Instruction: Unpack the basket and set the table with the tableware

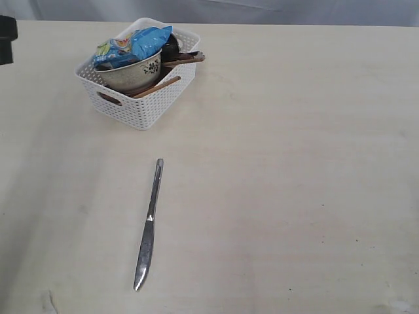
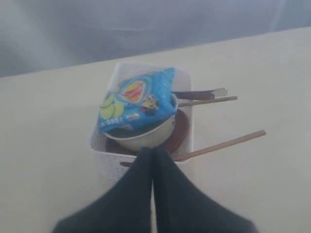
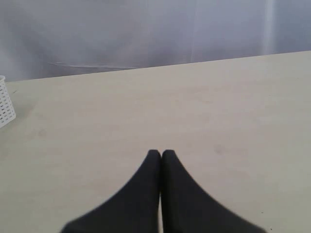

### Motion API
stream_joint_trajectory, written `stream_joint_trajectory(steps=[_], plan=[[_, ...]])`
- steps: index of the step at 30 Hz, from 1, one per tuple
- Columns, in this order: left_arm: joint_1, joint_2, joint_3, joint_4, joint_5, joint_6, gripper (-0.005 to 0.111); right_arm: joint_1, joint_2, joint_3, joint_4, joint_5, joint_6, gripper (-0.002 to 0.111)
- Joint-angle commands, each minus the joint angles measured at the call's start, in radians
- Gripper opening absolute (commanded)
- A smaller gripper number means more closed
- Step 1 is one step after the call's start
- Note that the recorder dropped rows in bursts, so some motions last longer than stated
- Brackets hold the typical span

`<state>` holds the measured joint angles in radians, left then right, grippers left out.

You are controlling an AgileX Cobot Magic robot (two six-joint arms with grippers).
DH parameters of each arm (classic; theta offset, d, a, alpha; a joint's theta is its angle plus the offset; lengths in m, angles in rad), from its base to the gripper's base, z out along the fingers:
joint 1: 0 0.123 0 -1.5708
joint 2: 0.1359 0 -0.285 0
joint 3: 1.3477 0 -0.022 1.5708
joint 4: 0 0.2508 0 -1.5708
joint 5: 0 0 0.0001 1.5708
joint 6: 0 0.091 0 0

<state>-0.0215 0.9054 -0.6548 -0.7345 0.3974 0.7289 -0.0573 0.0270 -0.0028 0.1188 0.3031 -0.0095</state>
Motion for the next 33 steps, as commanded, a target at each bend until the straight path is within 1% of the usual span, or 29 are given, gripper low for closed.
stream_joint_trajectory(steps=[1, 4, 5, 6, 8, 10, 13, 16, 18, 19, 21, 24, 27, 30, 33], plan=[[0.000, 0.190, -0.149, 0.029, 0.082, -0.013, 0.004, 0.004, -0.003, 0.003, -0.003, -0.006, -0.002, 0.000], [0.000, 0.382, -0.317, 0.031, 0.165, -0.030, 0.021, 0.004, -0.003, 0.003, -0.003, -0.006, -0.002, 0.000], [0.000, 0.446, -0.383, 0.036, 0.195, -0.045, 0.029, 0.004, -0.003, 0.003, -0.003, -0.006, -0.002, 0.000], [0.000, 0.511, -0.453, 0.052, 0.231, -0.061, 0.037, 0.004, -0.003, 0.003, -0.003, -0.006, -0.002, 0.000], [0.000, 0.627, -0.600, 0.108, 0.314, -0.118, 0.047, 0.004, -0.003, 0.003, -0.003, -0.006, -0.002, 0.000], [0.000, 0.740, -0.739, 0.169, 0.403, -0.196, 0.050, 0.004, -0.003, 0.003, -0.003, -0.006, -0.002, 0.000], [-0.002, 0.915, -0.965, 0.266, 0.566, -0.308, 0.050, 0.004, -0.003, 0.003, -0.003, -0.006, -0.002, 0.000], [-0.012, 1.060, -1.148, 0.314, 0.722, -0.387, 0.051, 0.004, -0.003, 0.003, -0.003, -0.006, -0.002, 0.000], [-0.032, 1.128, -1.248, 0.357, 0.811, -0.400, 0.055, 0.004, -0.003, 0.003, -0.003, -0.006, -0.002, 0.000], [-0.049, 1.154, -1.280, 0.392, 0.818, -0.403, 0.057, 0.004, -0.003, 0.003, -0.003, -0.006, -0.002, 0.000], [-0.086, 1.181, -1.308, 0.435, 0.790, -0.424, 0.058, 0.004, -0.003, 0.003, -0.003, -0.006, -0.002, 0.000], [-0.136, 1.196, -1.313, 0.461, 0.738, -0.426, 0.059, 0.004, -0.003, 0.003, -0.003, -0.006, -0.002, 0.000], [-0.178, 1.205, -1.320, 0.530, 0.720, -0.458, 0.059, 0.004, -0.003, 0.003, -0.003, -0.006, -0.002, 0.000], [-0.195, 1.221, -1.320, 0.601, 0.718, -0.517, 0.063, 0.004, -0.003, 0.003, -0.003, -0.006, -0.002, 0.000], [-0.195, 1.242, -1.320, 0.599, 0.733, -0.532, 0.066, 0.004, -0.003, 0.003, -0.003, -0.006, -0.002, 0.000]])
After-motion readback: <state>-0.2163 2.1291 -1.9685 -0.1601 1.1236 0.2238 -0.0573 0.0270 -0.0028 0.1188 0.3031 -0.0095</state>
